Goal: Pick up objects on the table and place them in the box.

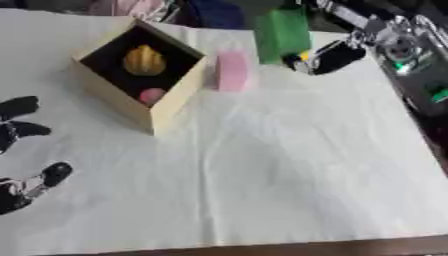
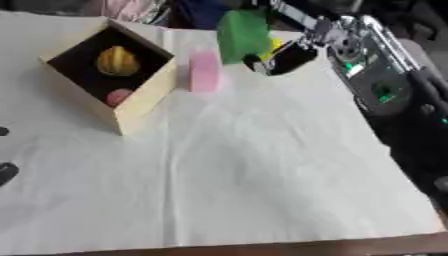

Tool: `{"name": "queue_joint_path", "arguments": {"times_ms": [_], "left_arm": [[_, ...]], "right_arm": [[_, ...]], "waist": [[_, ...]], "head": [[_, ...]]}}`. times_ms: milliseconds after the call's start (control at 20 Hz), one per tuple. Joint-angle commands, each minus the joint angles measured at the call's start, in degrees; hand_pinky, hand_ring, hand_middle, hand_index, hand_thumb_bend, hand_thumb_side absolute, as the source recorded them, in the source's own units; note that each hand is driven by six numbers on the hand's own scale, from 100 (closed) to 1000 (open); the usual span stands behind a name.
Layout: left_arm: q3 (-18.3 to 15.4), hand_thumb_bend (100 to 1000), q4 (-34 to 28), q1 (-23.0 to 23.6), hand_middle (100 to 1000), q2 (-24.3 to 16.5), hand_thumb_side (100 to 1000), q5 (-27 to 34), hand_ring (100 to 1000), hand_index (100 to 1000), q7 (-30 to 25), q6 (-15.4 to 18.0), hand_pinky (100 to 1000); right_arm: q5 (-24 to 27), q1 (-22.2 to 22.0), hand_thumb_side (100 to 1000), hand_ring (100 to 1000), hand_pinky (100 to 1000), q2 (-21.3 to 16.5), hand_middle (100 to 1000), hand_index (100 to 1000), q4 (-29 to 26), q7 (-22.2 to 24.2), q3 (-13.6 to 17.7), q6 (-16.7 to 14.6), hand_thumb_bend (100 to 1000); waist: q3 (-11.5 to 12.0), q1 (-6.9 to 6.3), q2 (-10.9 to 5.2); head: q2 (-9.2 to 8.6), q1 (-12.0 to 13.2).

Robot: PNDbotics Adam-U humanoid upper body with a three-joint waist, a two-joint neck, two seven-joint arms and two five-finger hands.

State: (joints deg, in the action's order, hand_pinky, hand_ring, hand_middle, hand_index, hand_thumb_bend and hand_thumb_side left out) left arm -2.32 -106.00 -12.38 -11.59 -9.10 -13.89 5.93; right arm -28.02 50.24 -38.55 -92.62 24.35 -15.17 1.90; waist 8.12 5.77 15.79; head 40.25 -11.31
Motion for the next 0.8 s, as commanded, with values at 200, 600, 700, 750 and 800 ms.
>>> {"name": "queue_joint_path", "arguments": {"times_ms": [200, 600, 700, 750, 800], "left_arm": [[0.6, 787, -1.3, -0.8, 841, -1.1, 376, 0.3, 645, 809, -0.6, 0.3, 770], [1.5, 770, -1.2, -1.3, 840, -0.9, 387, 0.9, 645, 809, -1.3, 0.4, 769], [1.7, 762, -1.1, -1.4, 840, -0.8, 392, 1.0, 644, 809, -1.3, 0.3, 769], [1.7, 759, -1.1, -1.4, 840, -0.8, 394, 1.1, 644, 809, -1.4, 0.3, 769], [1.7, 758, -1.1, -1.4, 840, -0.8, 394, 1.1, 644, 809, -1.3, 0.3, 769]], "right_arm": [[-4.3, 8.9, 117, 596, 720, 7.2, 551, 716, 12.4, 1.7, -2.2, -2.4, 271], [-10.2, 14.1, 194, 611, 728, 16.8, 589, 746, 26.1, -0.6, -2.2, -5.5, 280], [-11.3, 14.7, 235, 620, 731, 18.2, 618, 771, 27.5, -1.2, -2.4, -6.2, 304], [-11.7, 14.9, 257, 628, 735, 18.7, 632, 781, 27.7, -1.3, -2.6, -6.6, 315], [-11.9, 15.0, 263, 630, 735, 19.1, 636, 783, 27.8, -1.2, -2.9, -6.9, 318]], "waist": [[0.9, 0.32, -0.62], [2.4, 0.11, -0.14], [2.6, 0.09, -0.08], [2.7, 0.09, -0.06], [2.8, 0.09, -0.05]], "head": [[-1.23, -2.3], [-1.97, -5.0], [-2.02, -5.5], [-2.02, -5.6], [-2.03, -5.7]]}}
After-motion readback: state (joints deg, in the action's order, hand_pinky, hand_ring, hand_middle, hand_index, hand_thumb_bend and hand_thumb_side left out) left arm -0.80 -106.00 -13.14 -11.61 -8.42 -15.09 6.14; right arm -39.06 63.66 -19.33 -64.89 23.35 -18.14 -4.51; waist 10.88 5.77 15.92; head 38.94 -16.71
